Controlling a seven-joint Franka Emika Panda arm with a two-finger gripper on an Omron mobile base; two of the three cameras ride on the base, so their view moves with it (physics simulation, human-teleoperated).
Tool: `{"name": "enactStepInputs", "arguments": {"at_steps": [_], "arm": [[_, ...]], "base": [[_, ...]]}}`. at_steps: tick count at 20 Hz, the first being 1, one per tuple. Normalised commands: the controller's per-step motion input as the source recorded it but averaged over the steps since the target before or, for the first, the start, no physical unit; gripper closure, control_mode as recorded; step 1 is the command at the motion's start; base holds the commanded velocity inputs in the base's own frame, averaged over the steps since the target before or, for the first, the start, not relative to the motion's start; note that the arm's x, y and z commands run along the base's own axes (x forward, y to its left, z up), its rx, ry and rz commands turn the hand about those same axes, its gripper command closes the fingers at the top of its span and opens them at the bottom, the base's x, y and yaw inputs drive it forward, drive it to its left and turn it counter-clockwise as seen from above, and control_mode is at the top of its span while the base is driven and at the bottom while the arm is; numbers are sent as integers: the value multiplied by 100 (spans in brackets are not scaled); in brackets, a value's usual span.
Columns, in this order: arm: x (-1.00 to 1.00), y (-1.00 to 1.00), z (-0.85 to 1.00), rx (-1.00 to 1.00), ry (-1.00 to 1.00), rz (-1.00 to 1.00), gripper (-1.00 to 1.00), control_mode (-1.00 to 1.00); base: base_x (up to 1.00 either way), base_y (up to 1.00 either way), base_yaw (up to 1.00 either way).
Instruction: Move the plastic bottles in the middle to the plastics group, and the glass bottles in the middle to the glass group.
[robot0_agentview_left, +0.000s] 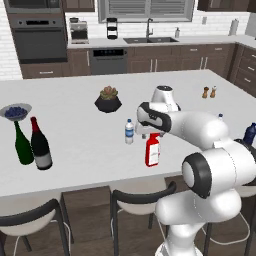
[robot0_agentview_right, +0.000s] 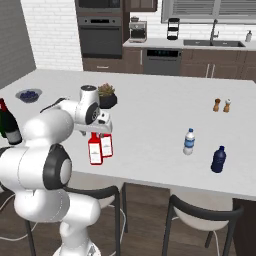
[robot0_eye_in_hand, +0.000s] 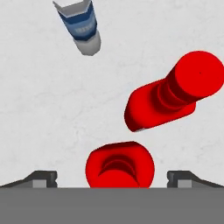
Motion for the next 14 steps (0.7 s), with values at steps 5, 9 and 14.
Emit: {"name": "enactStepInputs", "arguments": {"at_steps": [5,9,14], "arm": [[-1,-1,-1,0,-5,9,-100,-100],[-14,0,-4,0,-4,8,-100,-100],[-13,0,-10,-1,-5,7,100,-100]], "base": [[0,0,0],[0,0,0],[0,0,0]]}}
